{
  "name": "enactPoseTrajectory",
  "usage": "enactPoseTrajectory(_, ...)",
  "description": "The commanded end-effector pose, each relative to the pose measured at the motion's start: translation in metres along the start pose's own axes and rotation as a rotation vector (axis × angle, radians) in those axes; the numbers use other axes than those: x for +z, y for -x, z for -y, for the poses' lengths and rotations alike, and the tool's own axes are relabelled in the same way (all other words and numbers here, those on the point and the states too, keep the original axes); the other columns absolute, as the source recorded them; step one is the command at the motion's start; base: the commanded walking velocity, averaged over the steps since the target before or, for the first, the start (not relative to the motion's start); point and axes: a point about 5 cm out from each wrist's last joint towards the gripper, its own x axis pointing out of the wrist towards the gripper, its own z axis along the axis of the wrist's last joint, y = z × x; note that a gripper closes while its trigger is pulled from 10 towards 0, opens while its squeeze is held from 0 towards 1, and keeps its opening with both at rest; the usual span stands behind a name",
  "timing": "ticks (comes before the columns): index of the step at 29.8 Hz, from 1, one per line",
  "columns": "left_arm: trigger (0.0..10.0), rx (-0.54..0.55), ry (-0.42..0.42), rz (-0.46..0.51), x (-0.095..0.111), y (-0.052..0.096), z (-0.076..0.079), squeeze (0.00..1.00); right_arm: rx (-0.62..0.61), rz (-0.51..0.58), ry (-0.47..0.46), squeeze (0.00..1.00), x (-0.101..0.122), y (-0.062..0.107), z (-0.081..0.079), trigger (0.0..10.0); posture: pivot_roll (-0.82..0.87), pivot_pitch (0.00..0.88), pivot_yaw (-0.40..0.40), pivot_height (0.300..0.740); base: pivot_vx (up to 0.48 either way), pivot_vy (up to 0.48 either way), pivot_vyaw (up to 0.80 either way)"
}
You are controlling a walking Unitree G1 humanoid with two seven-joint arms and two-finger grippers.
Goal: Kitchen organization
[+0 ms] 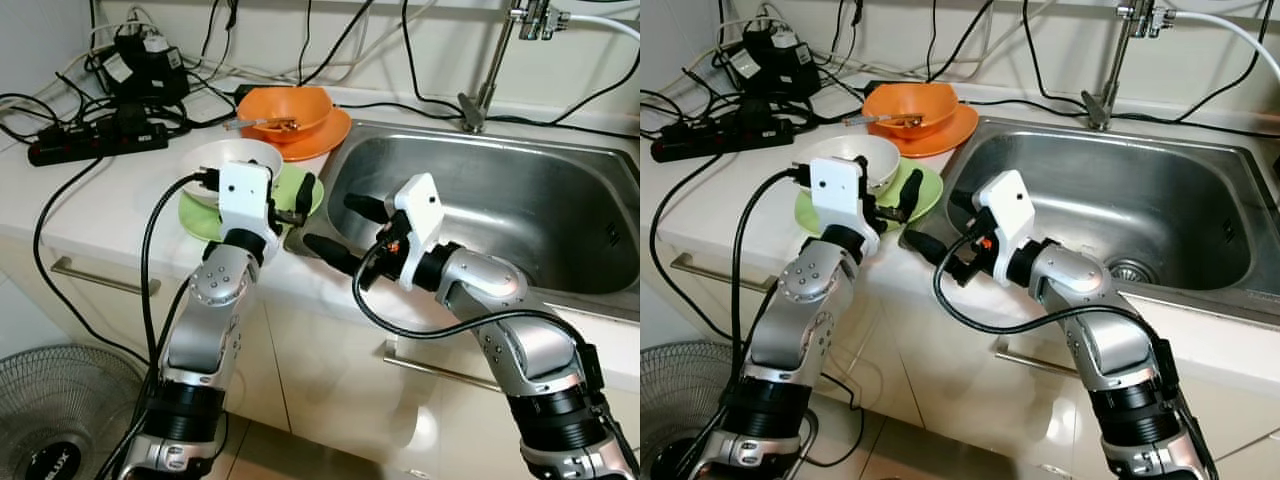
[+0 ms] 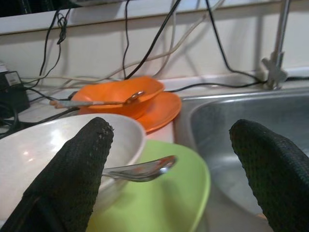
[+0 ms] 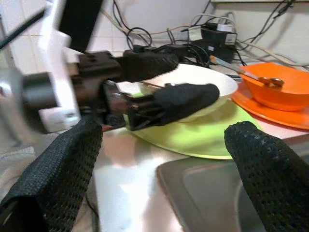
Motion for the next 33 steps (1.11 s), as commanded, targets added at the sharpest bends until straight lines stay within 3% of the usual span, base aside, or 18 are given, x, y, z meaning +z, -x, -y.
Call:
enactPoseTrajectory(1, 10.0, 0.013, -0.019, 0.010, 0.002, -0.003, -0.005, 0.00, 0.032, 0.012, -0.019, 0.31, 0.001, 0.001, -0.005, 10.0, -0.10, 0.000, 0.067, 0.740, 0.000, 0.000, 0.00)
enactPoseTrajectory(10, 10.0, 0.011, -0.095, -0.026, -0.009, -0.009, -0.021, 0.00, 0.134, 0.065, -0.120, 0.31, 0.012, 0.005, -0.015, 10.0, -0.10, 0.004, 0.067, 0.740, 0.000, 0.000, 0.00)
enactPoseTrajectory(25, 10.0, -0.128, -0.243, -0.038, -0.018, -0.017, -0.018, 0.00, 0.166, 0.067, -0.138, 0.31, 0.014, 0.007, -0.025, 10.0, -0.11, 0.006, 0.071, 0.740, 0.000, 0.000, 0.00)
enactPoseTrajectory(27, 7.3, -0.136, -0.261, -0.035, -0.018, -0.019, -0.020, 0.00, 0.191, 0.068, -0.142, 0.31, 0.016, 0.009, -0.027, 10.0, -0.11, 0.008, 0.072, 0.740, 0.000, 0.000, 0.00)
enactPoseTrajectory(28, 7.3, -0.135, -0.263, -0.032, -0.018, -0.019, -0.021, 0.00, 0.204, 0.068, -0.144, 0.31, 0.017, 0.010, -0.028, 10.0, -0.11, 0.008, 0.072, 0.740, 0.000, 0.000, 0.00)
enactPoseTrajectory(29, 4.5, -0.135, -0.265, -0.030, -0.018, -0.019, -0.022, 0.00, 0.215, 0.067, -0.145, 0.31, 0.017, 0.011, -0.028, 10.0, -0.11, 0.007, 0.072, 0.740, 0.000, 0.000, 0.00)
enactPoseTrajectory(30, 4.5, -0.135, -0.265, -0.029, -0.018, -0.019, -0.022, 0.00, 0.221, 0.066, -0.146, 0.31, 0.018, 0.012, -0.028, 10.0, -0.11, 0.007, 0.072, 0.740, 0.000, 0.000, 0.00)
enactPoseTrajectory(32, 3.5, -0.135, -0.269, -0.026, -0.018, -0.020, -0.024, 0.00, 0.219, 0.065, -0.143, 0.31, 0.019, 0.013, -0.027, 10.0, -0.11, 0.007, 0.073, 0.740, 0.000, 0.000, 0.00)
enactPoseTrajectory(33, 1.9, -0.132, -0.273, -0.023, -0.018, -0.021, -0.025, 0.00, 0.206, 0.065, -0.137, 0.31, 0.020, 0.013, -0.024, 10.0, -0.11, 0.006, 0.073, 0.740, 0.000, 0.000, 0.00)
